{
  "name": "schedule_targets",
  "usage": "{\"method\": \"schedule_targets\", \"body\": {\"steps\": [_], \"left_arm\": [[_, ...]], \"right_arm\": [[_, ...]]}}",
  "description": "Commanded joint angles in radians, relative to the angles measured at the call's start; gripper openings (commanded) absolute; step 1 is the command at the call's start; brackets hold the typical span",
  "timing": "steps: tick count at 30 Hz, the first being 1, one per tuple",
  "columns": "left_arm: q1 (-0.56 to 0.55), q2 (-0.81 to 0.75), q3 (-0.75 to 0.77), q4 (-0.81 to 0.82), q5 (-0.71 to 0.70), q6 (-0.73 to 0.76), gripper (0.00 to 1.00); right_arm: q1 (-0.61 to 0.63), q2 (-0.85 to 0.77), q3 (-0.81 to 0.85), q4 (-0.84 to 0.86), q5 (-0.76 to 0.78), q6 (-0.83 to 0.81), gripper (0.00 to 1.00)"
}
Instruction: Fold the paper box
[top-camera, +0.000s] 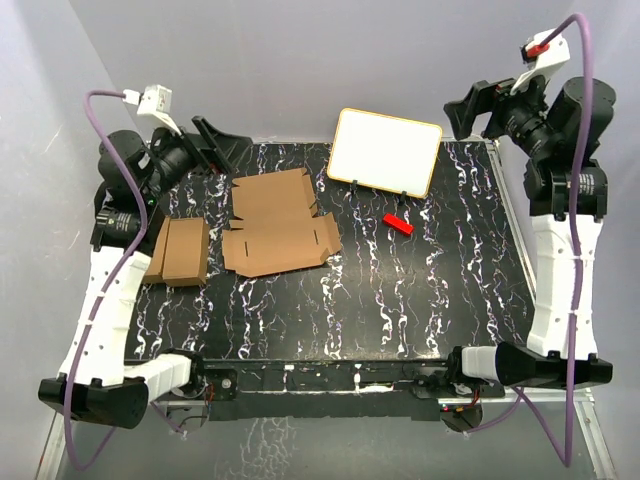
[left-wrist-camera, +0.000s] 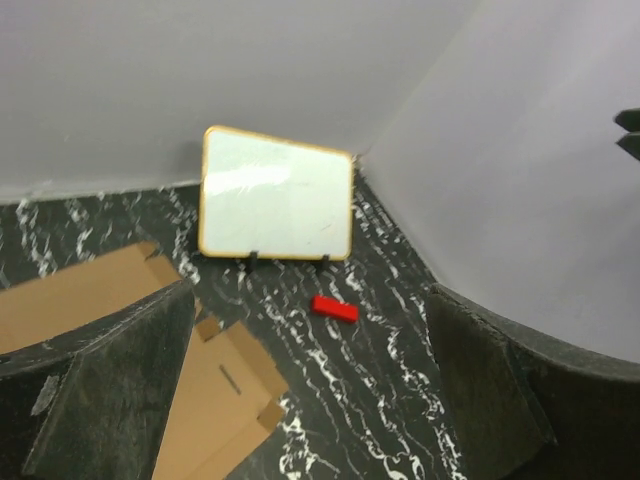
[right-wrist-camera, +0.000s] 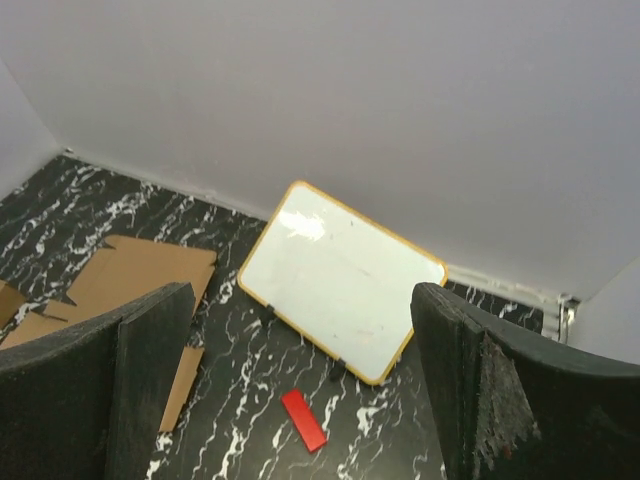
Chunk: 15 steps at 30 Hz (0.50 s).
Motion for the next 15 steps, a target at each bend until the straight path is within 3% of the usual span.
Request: {"method": "schedule_targets", "body": {"steps": [1,9,15], "left_arm": [[0.035,-0.060,-0.091,-0.029,-0.057,0.004,0.97],[0.093,-0.153,-0.292,-0.071,-0.050,-0.033,0.97],[0.124,-0.247,-0.441,-0.060,-0.045,-0.051,0.97]], "right_arm": [[0.013,-0.001,-0.051,-0.010,0.095,0.031,0.99],[0.032,-0.079,-0.237,-0.022,0.157,0.053,0.99],[0.038,-0.184,-0.414,0.015,0.066,-0.025,0.99]]}}
